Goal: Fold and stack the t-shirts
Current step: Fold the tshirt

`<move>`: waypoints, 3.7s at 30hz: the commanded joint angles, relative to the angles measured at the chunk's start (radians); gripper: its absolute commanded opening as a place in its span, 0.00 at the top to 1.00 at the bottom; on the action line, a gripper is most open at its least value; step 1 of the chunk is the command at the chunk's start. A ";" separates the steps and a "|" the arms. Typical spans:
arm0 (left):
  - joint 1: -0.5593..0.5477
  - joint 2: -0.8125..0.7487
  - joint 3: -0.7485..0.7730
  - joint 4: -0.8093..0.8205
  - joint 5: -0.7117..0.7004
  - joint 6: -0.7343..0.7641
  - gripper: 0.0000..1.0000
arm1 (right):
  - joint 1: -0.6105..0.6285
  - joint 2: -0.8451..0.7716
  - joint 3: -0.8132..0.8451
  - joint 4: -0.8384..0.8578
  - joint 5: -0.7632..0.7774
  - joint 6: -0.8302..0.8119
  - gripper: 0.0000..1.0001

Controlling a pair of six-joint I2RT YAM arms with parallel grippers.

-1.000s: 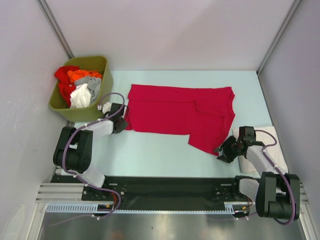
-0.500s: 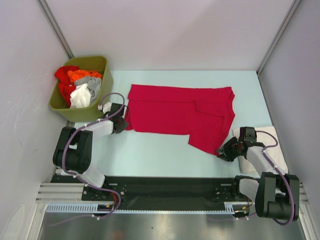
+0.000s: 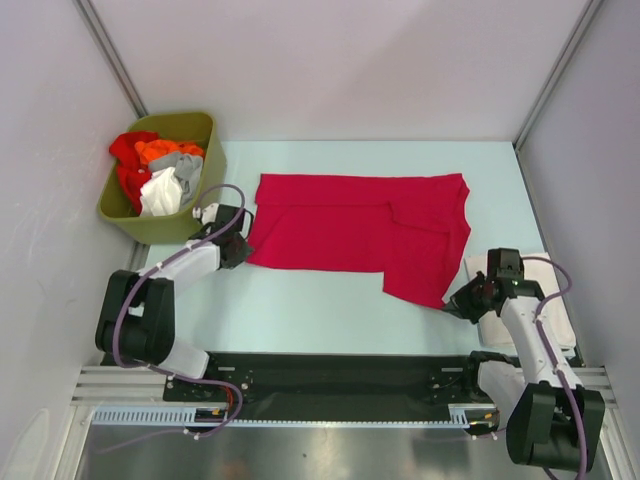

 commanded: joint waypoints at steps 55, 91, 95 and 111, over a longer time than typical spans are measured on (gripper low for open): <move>0.069 0.637 0.939 -0.301 -0.001 0.137 1.00 | -0.008 1.299 1.570 -0.076 -0.023 -0.269 1.00; 0.086 0.672 0.964 -0.303 0.011 0.186 1.00 | -0.051 1.175 1.394 0.015 0.023 -0.207 1.00; 0.088 0.680 0.975 -0.301 0.020 0.188 1.00 | -0.056 1.198 1.413 0.013 0.030 -0.204 1.00; 0.086 0.709 1.002 -0.284 0.074 0.228 0.92 | -0.043 1.385 1.591 0.049 -0.002 -0.204 1.00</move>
